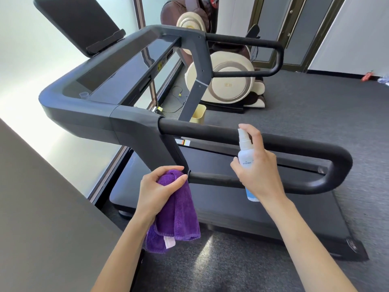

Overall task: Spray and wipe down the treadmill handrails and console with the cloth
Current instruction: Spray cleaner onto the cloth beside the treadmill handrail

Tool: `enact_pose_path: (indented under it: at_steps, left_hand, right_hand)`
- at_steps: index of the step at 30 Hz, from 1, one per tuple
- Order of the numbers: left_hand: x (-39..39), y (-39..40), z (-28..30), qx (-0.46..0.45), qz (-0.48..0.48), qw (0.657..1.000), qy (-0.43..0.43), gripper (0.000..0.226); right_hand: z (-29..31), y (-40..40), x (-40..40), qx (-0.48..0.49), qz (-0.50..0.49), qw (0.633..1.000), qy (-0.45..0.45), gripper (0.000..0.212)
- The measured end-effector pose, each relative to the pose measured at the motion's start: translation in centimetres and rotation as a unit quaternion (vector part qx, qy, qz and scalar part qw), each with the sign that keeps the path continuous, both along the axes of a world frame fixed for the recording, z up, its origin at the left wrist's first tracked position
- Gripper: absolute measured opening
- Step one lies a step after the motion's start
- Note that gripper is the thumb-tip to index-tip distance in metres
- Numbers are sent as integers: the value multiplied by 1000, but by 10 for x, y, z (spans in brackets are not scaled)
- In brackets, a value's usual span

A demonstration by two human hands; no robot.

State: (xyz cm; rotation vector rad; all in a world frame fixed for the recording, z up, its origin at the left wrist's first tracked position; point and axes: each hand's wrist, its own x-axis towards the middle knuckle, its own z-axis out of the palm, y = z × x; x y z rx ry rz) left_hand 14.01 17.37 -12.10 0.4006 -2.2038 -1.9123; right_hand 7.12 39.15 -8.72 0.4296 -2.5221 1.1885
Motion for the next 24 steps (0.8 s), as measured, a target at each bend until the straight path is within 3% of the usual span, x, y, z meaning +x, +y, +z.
enact_pose_path:
  at_steps: [5, 9, 13, 18, 24]
  left_hand:
    - [-13, 15, 3, -5, 24, 1000, -13, 37]
    - [-19, 25, 2, 143, 45, 973, -178, 32]
    - [-13, 33, 0, 302, 34, 923, -237, 26]
    - [-9, 40, 7, 339, 21, 915, -219, 44]
    - [-4, 52, 10, 310, 23, 944, -113, 32]
  right_hand:
    - [-3, 36, 13, -31, -35, 999, -26, 79]
    - [-3, 50, 12, -26, -51, 998, -10, 80]
    - [-2, 55, 8, -27, -62, 998, 9, 73]
    - [-4, 55, 5, -17, -79, 996, 26, 72]
    - [-9, 67, 13, -5, -50, 999, 4, 78]
